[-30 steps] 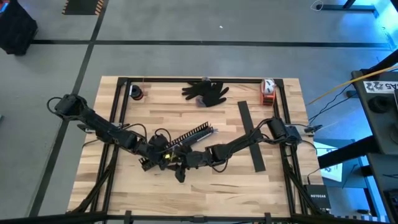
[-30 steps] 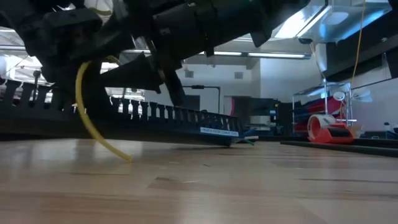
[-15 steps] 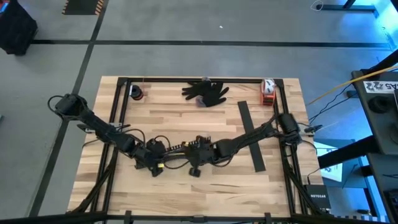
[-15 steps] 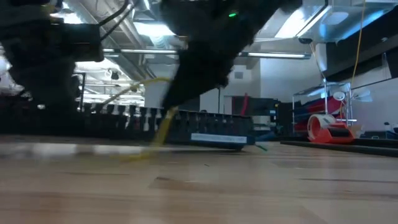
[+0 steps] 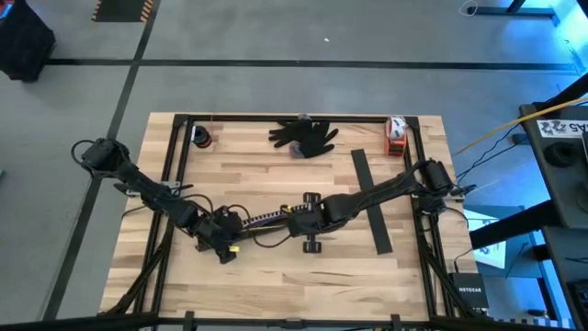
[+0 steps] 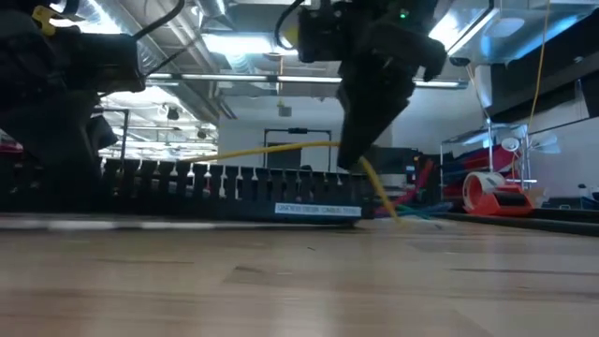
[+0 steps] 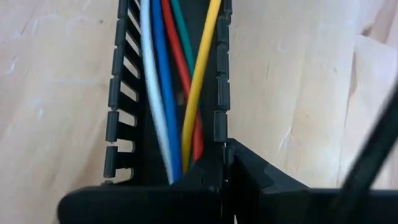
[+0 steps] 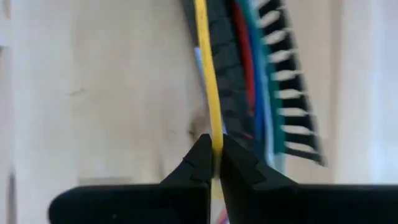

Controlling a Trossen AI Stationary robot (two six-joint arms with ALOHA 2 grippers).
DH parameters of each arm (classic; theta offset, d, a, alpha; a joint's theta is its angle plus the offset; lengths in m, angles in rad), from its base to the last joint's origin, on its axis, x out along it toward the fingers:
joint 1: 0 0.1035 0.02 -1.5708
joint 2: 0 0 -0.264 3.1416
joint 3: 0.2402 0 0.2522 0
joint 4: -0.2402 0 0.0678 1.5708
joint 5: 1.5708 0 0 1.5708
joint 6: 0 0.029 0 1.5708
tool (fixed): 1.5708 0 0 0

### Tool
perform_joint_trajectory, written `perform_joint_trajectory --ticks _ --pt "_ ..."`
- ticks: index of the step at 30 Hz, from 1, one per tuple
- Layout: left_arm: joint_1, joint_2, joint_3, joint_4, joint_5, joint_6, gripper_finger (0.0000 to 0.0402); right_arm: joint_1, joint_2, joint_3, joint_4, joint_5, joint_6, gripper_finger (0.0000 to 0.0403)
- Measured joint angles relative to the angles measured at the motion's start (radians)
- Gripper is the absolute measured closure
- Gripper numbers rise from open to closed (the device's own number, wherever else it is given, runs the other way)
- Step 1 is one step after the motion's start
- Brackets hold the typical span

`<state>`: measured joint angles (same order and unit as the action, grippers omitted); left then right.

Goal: Ziptie cables
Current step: Put the black zip tied cables wires into the black cable duct

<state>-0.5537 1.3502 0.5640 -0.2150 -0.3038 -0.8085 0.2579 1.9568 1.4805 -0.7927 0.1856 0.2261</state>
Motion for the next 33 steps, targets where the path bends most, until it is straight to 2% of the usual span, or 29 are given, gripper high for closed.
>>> perform_joint_trajectory --ticks 4,16,28,33 --pt "0.0 0.0 0.0 0.002 -0.011 0.01 0.0394 -0.019 0.0 0.05 -0.074 0.044 -0.044 0.0386" --pt "0.0 0.0 0.0 0.024 -0.01 0.033 0.0394 -0.093 0.004 0.058 -0.082 0.085 -0.312 0.0386" --pt "-0.001 0.002 -0.001 0.011 0.001 0.027 0.0394 -0.108 0.109 0.03 0.012 -0.023 -0.33 0.0386" --pt "-0.001 0.002 -0.001 0.014 0.0 0.031 0.0393 -0.108 0.124 0.029 0.042 -0.022 -0.335 0.0384"
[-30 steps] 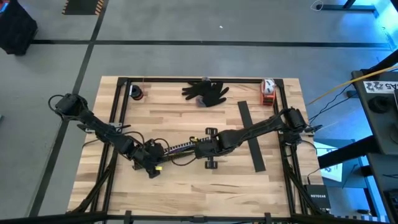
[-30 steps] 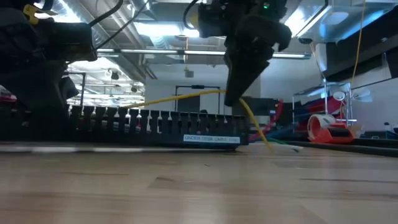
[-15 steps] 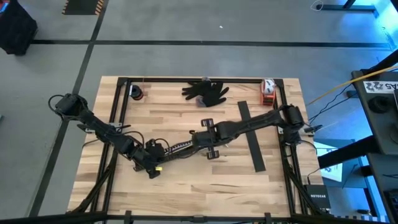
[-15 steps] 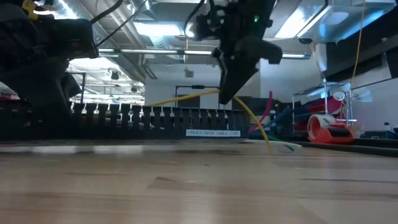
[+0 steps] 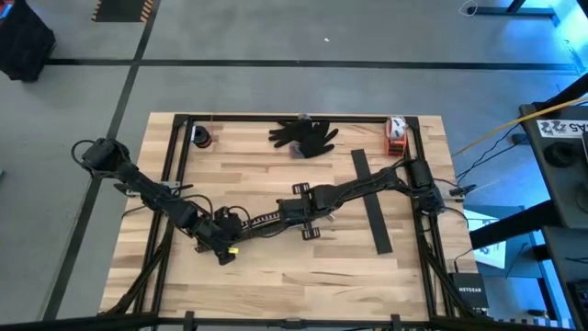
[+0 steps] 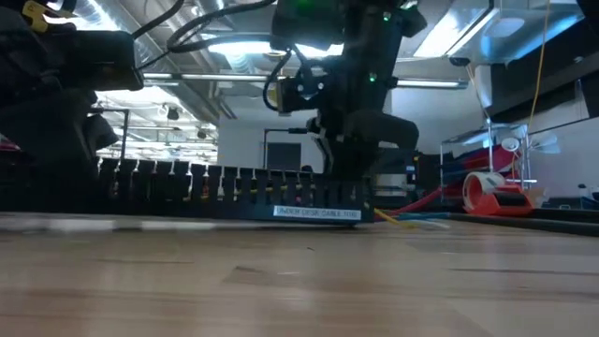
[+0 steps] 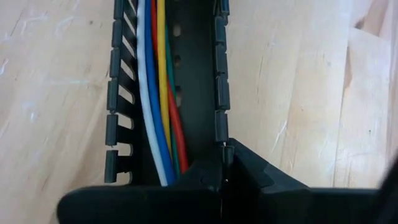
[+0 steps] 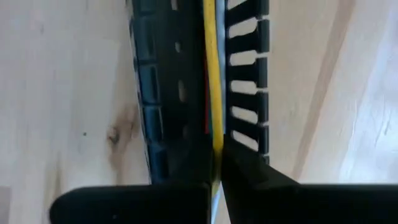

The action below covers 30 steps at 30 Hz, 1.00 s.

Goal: Ziptie cables
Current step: Put the black zip tied cables wires into the black cable duct

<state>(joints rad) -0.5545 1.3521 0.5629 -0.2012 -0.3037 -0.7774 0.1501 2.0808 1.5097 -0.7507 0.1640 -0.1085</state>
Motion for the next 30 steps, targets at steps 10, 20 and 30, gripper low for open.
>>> perform_joint_trajectory --ticks 10,20,30 --pt "0.02 -0.019 0.029 -0.018 0.025 0.016 0.0304 0.001 -0.001 0.001 0.044 -0.069 -0.001 0.0275" --pt "0.037 -0.111 0.126 -0.142 -0.068 0.079 0.028 0.0 -0.031 0.1 -0.048 -0.07 0.039 0.0238" --pt "0.093 -0.092 0.126 -0.234 -0.068 0.097 0.0396 0.0 -0.031 0.117 -0.025 -0.081 0.085 0.0237"
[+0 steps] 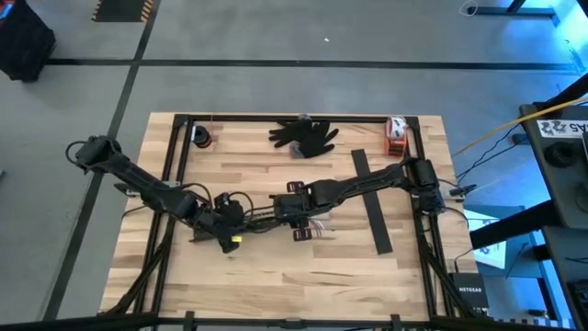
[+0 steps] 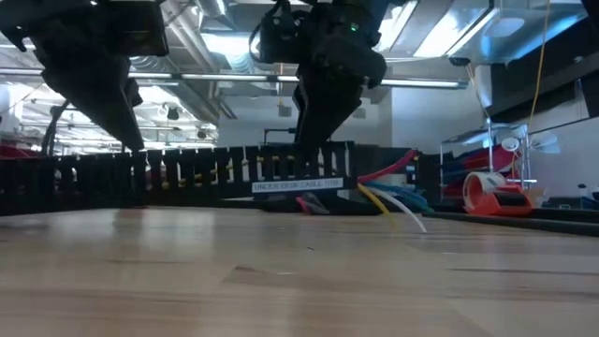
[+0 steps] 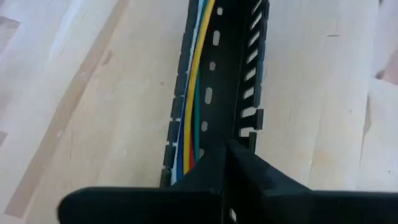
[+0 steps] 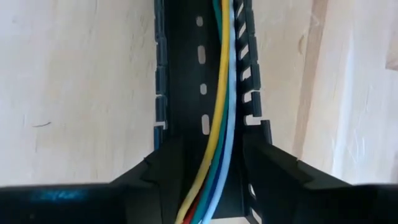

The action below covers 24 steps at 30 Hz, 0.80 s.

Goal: Ziptie cables
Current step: Put the black zip tied cables wires into the black cable duct

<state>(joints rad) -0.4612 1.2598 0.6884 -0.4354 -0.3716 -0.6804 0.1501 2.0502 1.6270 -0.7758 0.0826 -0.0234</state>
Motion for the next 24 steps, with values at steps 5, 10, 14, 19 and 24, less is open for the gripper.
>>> perform_joint_trajectory --ticks 5,10,14,19,24 --pt "0.023 -0.004 0.006 -0.025 -0.005 0.013 0.04 0.0 0.0 -0.001 -0.006 -0.047 0.006 0.0237" --pt "0.05 0.017 -0.024 -0.006 0.074 0.025 0.0401 0.0 0.0 -0.001 0.03 -0.05 0.005 0.0237" --pt "0.05 0.019 -0.049 -0.01 0.083 0.016 0.0401 0.0 0.006 -0.001 0.057 -0.05 0.004 0.0237" --pt "0.047 0.019 -0.078 -0.015 0.13 0.014 0.0401 0.0 0.027 -0.011 0.093 -0.05 -0.001 0.0237" --pt "0.019 0.019 -0.117 -0.019 0.162 -0.018 0.0401 0.0 0.037 -0.022 0.102 -0.05 0.003 0.0237"
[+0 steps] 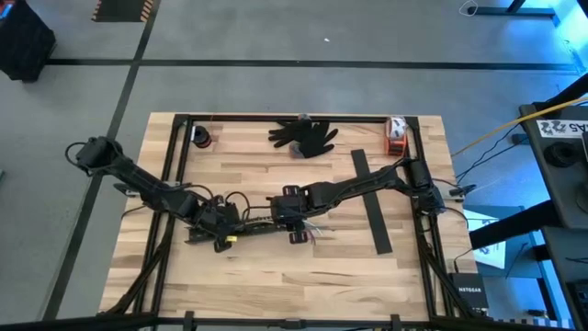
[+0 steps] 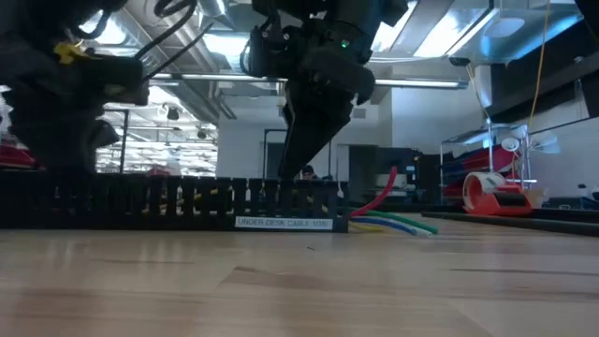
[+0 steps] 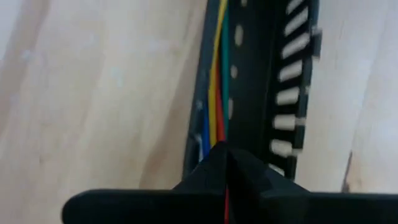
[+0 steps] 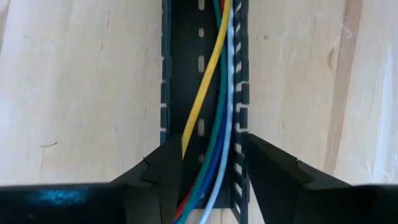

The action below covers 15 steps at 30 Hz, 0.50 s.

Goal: Ziptie cables
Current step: Put the black zip tied cables wires into the black cable duct

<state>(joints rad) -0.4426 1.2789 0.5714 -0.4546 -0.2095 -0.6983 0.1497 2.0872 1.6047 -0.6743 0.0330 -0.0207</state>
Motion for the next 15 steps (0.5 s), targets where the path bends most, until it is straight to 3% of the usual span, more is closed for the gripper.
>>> perform_joint_trajectory --ticks 10,15 --pt "-0.06 0.0 -0.037 0.012 0.017 0.024 0.04 0.006 -0.038 0.062 0.014 -0.029 0.07 0.0237" --pt "-0.068 -0.003 -0.085 0.054 0.048 0.01 0.04 0.041 -0.029 0.073 0.167 -0.06 0.07 0.0237"
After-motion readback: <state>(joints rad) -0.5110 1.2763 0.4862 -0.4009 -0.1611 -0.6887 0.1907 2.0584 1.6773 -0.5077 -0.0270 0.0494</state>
